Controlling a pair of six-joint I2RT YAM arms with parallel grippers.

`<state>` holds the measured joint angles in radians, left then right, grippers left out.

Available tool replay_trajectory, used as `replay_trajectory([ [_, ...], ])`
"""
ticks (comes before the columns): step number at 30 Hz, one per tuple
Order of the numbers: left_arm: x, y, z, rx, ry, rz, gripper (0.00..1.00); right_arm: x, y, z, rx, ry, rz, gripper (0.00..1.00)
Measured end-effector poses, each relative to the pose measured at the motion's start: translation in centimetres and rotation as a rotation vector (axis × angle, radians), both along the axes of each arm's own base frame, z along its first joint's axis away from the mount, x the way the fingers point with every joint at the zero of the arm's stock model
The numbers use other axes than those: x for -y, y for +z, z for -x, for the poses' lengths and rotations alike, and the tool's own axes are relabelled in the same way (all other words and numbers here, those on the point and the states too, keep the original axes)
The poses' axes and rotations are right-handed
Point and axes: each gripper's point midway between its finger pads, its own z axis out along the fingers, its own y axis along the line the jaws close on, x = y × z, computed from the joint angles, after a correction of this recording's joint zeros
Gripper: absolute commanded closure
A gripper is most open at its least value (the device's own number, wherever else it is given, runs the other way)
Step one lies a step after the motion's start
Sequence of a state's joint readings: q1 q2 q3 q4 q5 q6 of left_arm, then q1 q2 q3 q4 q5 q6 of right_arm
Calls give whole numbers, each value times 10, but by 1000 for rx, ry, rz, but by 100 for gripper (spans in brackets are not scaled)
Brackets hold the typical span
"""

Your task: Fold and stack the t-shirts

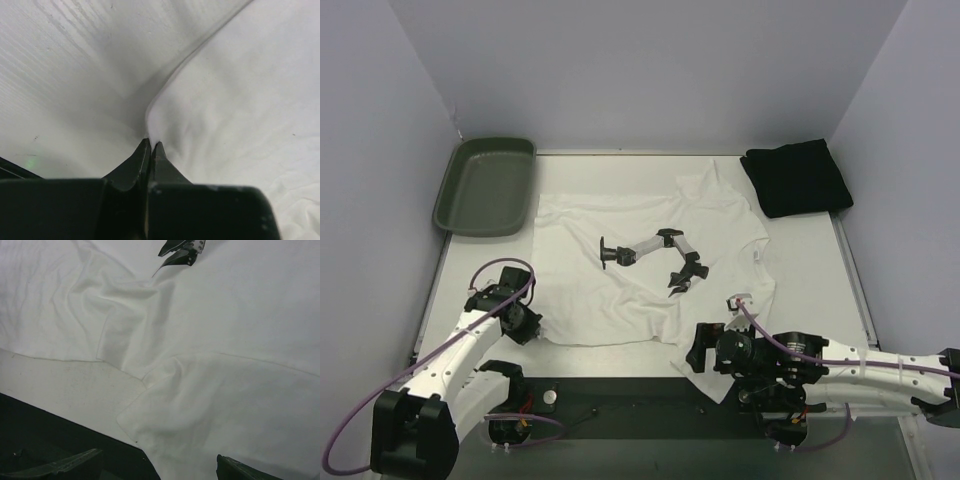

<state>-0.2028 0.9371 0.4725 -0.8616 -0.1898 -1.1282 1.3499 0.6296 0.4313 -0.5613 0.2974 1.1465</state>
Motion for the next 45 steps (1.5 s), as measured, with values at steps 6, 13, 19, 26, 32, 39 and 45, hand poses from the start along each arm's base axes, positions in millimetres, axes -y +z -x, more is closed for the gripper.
replay_trajectory([
  [6,7,28,-24,103,-37,29,100,3,-16,11,-74,-6,32,5],
  [13,13,43,-38,177,-91,49,100,18,-50,35,-190,-11,74,7],
  [19,17,49,-46,225,-129,68,100,19,-51,46,-253,-23,56,9],
  [26,23,51,-54,263,-161,102,100,25,-51,56,-298,-16,137,9],
  [32,24,46,-55,268,-169,126,100,28,-48,65,-323,-2,185,12],
  [39,25,40,-53,263,-183,158,100,28,-55,66,-338,-23,239,15],
  [45,24,38,-52,261,-191,176,100,25,-60,66,-344,-34,302,27],
])
